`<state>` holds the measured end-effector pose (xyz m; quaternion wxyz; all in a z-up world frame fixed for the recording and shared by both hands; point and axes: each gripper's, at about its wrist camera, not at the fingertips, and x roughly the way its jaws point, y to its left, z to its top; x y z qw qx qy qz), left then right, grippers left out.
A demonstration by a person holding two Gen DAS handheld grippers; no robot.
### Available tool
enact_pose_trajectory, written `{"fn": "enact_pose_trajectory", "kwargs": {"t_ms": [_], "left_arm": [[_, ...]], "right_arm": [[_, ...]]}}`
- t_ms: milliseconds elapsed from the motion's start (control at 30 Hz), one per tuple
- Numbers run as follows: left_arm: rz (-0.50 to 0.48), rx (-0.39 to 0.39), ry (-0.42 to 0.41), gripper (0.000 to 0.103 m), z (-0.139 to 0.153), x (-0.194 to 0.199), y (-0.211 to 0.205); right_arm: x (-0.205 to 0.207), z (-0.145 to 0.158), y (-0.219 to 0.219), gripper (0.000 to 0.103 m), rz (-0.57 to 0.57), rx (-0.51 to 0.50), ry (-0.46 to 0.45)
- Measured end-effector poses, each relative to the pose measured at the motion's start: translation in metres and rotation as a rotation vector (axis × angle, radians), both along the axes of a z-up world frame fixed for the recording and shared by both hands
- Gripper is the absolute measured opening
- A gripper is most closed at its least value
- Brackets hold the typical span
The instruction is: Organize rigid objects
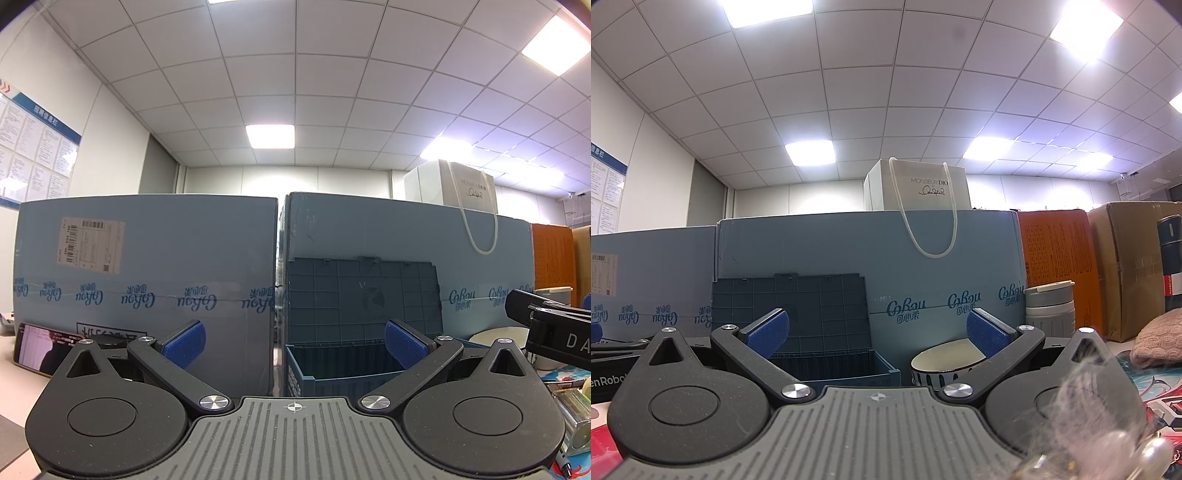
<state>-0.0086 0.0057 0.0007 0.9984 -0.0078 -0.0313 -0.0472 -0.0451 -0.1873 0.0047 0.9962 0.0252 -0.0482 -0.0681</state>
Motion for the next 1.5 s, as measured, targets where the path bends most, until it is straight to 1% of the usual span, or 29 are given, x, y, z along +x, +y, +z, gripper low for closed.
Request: {"fn": "enact_pose_trajectory", "kwargs": {"t_ms": [100, 833, 967, 1200, 1333, 1400, 1500], "left_arm": [[0.0, 0.001, 0.0, 0.103, 0.0, 0.0, 0.0], [0.004, 0.0, 0.005, 0.103, 0.001, 0.0, 0.0], [0.008, 0.002, 0.018, 0.103, 0.001, 0.002, -0.002], [0.003, -0.01, 0.021, 0.103, 0.001, 0.003, 0.001], [-0.012, -0.041, 0.028, 0.103, 0.001, 0.004, 0.006], [-0.01, -0.057, 0.041, 0.103, 0.002, 0.004, 0.009], [-0.012, -0.063, 0.076, 0.103, 0.003, 0.005, 0.012]], "right_arm": [[-0.001, 0.0, 0.001, 0.103, 0.0, -0.016, 0.003], [-0.002, 0.001, -0.003, 0.103, -0.007, 0.002, 0.013], [-0.003, 0.001, -0.003, 0.103, -0.014, 0.013, 0.013], [-0.002, 0.001, -0.004, 0.103, -0.012, 0.031, 0.029], [-0.005, 0.003, -0.001, 0.103, -0.022, 0.016, 0.008], [-0.007, 0.005, 0.001, 0.103, -0.028, 0.017, 0.002], [-0.009, 0.012, 0.003, 0.103, -0.049, 0.024, 0.038]]}}
